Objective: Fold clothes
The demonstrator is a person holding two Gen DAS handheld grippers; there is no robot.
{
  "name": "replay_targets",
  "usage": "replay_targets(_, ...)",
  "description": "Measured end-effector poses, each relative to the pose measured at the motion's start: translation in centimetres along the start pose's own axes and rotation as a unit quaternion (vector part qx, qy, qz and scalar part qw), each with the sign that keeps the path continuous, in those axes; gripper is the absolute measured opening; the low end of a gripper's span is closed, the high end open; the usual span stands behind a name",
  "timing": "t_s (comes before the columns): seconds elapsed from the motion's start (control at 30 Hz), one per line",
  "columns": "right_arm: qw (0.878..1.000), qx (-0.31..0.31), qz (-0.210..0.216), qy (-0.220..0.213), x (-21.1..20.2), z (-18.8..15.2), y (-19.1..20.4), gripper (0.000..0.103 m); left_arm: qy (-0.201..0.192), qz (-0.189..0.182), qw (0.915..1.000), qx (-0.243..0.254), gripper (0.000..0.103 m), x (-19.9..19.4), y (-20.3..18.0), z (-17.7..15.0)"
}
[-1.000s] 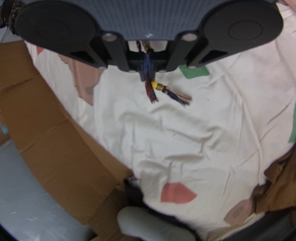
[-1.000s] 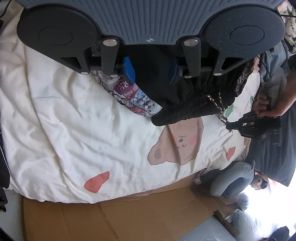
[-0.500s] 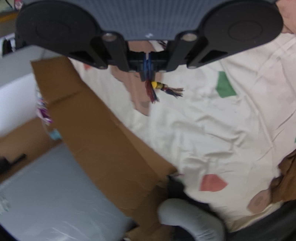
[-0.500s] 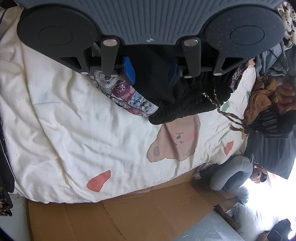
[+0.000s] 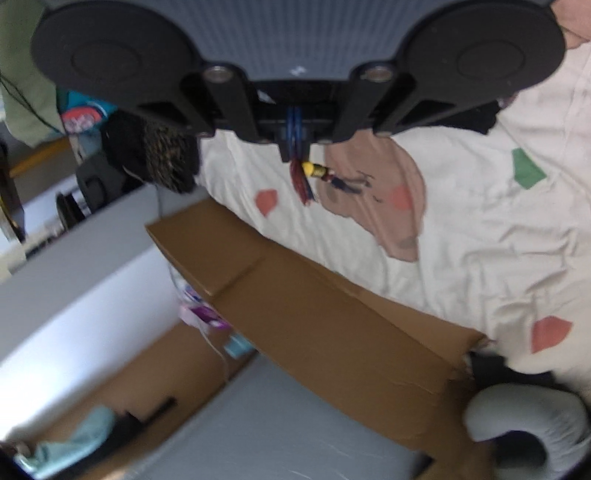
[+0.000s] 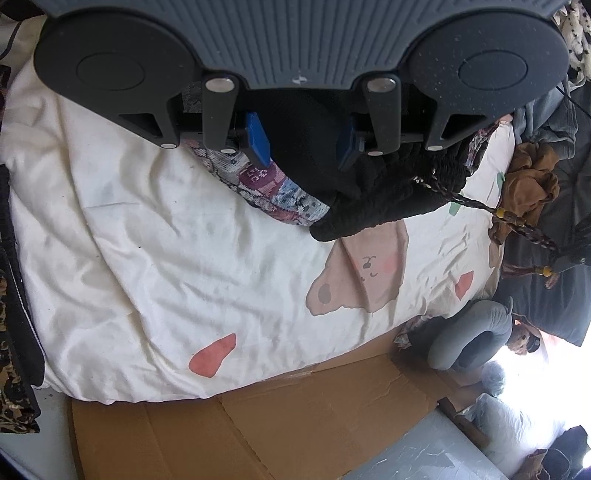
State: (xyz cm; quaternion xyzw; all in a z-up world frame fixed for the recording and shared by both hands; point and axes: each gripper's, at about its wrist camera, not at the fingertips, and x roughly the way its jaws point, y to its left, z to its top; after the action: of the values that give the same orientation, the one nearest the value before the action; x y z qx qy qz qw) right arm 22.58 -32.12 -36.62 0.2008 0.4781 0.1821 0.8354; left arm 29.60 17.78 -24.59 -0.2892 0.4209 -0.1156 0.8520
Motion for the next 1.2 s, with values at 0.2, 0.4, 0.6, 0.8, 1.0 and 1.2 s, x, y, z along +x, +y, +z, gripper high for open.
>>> replay_targets(0.2, 1.000, -0.003, -0.005, 0.001, -1.0, -0.1, -0.1, 0.047, 0.046, -0.035, 0.9974, 0.043, 0.002, -0.1, -2.3, -1.8)
replay_targets(0.4, 1.000, -0.002, -0.017, -0.005, -2.8, -0.2, -0.6, 0.047, 0.084, -0.058, 0.9933, 0.054, 0.002, -0.2, -3.3, -4.4)
replay_targets(0.6, 1.000, -0.002, -0.026, -0.008, -3.6, 0.0, -0.8, 0.047, 0.132, -0.112, 0.9844, 0.034, 0.002, 0.9, -3.2, -6.9)
replay_targets(0.8, 0.999, -0.013, -0.029, -0.005, -3.6, -0.1, -0.5, 0.047, 0.184, -0.094, 0.9779, 0.027, 0.040, 2.2, -1.8, -8.8)
replay_targets(1.0, 0.999, -0.019, -0.027, -0.004, -3.2, -0.2, -0.2, 0.047, 0.160, -0.055, 0.9855, -0.009, 0.056, 1.8, 1.5, -8.5)
replay_targets(1.2, 0.999, -0.020, -0.026, -0.004, -3.0, -0.1, -0.3, 0.047, 0.131, 0.004, 0.9912, -0.019, 0.056, 1.2, 4.0, -7.4)
